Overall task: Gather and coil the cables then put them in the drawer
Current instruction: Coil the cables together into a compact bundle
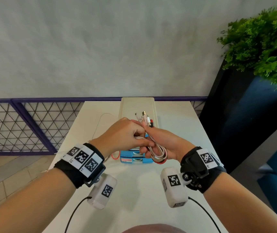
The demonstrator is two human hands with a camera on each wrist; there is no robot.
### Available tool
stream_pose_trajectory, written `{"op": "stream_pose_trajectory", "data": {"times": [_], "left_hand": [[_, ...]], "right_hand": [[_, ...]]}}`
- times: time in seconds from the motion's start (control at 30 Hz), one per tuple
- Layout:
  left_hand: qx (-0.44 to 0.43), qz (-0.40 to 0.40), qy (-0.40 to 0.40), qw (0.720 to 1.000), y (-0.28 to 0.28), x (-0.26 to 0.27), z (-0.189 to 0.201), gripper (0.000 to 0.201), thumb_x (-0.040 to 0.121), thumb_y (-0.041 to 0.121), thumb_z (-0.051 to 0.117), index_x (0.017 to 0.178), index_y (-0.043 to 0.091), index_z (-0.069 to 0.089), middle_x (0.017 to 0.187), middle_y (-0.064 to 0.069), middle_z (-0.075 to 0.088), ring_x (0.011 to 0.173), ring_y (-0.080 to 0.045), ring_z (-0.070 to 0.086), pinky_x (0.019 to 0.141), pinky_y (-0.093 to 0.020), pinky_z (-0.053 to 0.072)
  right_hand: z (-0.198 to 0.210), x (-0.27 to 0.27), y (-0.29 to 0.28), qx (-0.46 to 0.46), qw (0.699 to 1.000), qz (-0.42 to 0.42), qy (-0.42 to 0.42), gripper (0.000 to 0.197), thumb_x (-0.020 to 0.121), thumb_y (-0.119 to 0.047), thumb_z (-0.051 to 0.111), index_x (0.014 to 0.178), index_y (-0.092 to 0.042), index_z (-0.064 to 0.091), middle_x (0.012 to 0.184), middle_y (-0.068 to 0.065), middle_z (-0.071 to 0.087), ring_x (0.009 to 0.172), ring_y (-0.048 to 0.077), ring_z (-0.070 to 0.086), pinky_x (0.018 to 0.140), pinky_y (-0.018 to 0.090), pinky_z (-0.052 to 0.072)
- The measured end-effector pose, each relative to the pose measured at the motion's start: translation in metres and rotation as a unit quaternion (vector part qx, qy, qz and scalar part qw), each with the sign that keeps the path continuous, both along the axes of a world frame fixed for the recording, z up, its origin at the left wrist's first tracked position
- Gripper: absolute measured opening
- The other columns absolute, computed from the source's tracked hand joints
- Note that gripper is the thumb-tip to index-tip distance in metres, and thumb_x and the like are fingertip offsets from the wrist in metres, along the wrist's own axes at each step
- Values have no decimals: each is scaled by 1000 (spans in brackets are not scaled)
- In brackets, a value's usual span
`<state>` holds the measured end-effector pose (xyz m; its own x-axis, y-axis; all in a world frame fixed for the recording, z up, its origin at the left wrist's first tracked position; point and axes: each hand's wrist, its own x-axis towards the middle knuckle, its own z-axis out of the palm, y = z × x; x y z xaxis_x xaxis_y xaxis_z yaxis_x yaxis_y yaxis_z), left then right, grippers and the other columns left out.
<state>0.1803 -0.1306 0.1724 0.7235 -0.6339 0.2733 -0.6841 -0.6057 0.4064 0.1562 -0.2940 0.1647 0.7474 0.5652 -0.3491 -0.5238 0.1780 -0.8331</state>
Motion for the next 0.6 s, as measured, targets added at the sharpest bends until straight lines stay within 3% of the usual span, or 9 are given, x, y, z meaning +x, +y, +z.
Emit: {"op": "stream_pose_trajectory", "data": {"times": [0.07, 0.1, 0.17, 0.23, 0.33, 0.4, 0.5, 0.53, 0.6], "left_hand": [[55, 30, -5, 998, -3, -3, 1, 44, 82, 56, 60, 59, 19, 55, 49, 6, 44, 48, -10, 42, 49, -21, 25], [79, 37, 10, 996, -4, -4, 1, 44, 85, 56, 56, 62, 18, 57, 50, 5, 45, 48, -10, 42, 48, -21, 26], [95, 30, 77, 992, -3, -3, 1, 49, 88, 58, 48, 67, 16, 61, 52, 3, 54, 50, -11, 49, 51, -25, 37], [109, 14, 160, 981, -2, -3, 4, 53, 89, 61, 42, 63, 19, 61, 53, 3, 61, 53, -11, 55, 56, -23, 44], [129, -20, 316, 940, -1, 3, 7, 53, 94, 56, 37, 62, 20, 60, 56, 5, 62, 51, -9, 53, 53, -13, 41], [132, -37, 404, 904, 1, 6, 12, 54, 97, 52, 30, 80, 14, 65, 72, -7, 65, 60, -13, 56, 62, -15, 47], [185, -19, 476, 860, 3, 9, 19, 69, 94, 62, 21, 114, 9, 60, 110, -20, 67, 98, -29, 63, 85, -27, 50], [219, -10, 488, 845, 3, 10, 23, 70, 96, 59, 17, 110, 6, 59, 106, -16, 69, 100, -29, 63, 81, -20, 50], [260, 2, 499, 827, 6, 13, 29, 60, 100, 50, 14, 86, 11, 58, 77, 0, 67, 79, -14, 63, 64, -8, 48]], "right_hand": [[-1, 1, -1, 0, 1000, -9, 9, 37, 102, -43, 38, 137, -35, 48, 51, 1, 31, 49, 13, 48, 46, 23, 43], [-1, 1, -1, -2, 1000, -8, 8, 37, 102, -43, 39, 137, -33, 48, 51, 0, 29, 48, 12, 46, 46, 23, 42], [-2, 2, -2, -25, 1000, 14, -13, 37, 102, -43, 39, 130, -23, 52, 55, 3, 47, 48, 11, 44, 46, 22, 41], [-1, 1, -2, -59, 996, 45, -43, 40, 103, -43, 37, 116, -10, 55, 79, 16, 67, 48, 9, 44, 46, 20, 41], [-3, -2, 1, -93, 992, 60, -61, 42, 103, -40, 37, 120, -4, 51, 97, 24, 65, 49, 8, 45, 46, 19, 41], [-6, -3, 5, -104, 990, 63, -64, 39, 103, -38, 38, 123, -7, 48, 100, 25, 61, 48, 8, 45, 44, 18, 41], [-9, -3, 6, -119, 988, 69, -73, 28, 102, -26, 40, 120, -6, 48, 99, 25, 59, 48, 9, 47, 44, 18, 40], [-9, -3, 6, -119, 987, 72, -75, 24, 102, -24, 40, 117, -8, 49, 100, 26, 60, 48, 9, 48, 44, 18, 41], [-7, -4, 3, -119, 987, 77, -78, 23, 103, -29, 41, 121, -18, 52, 99, 25, 64, 49, 9, 49, 45, 19, 43]]}}
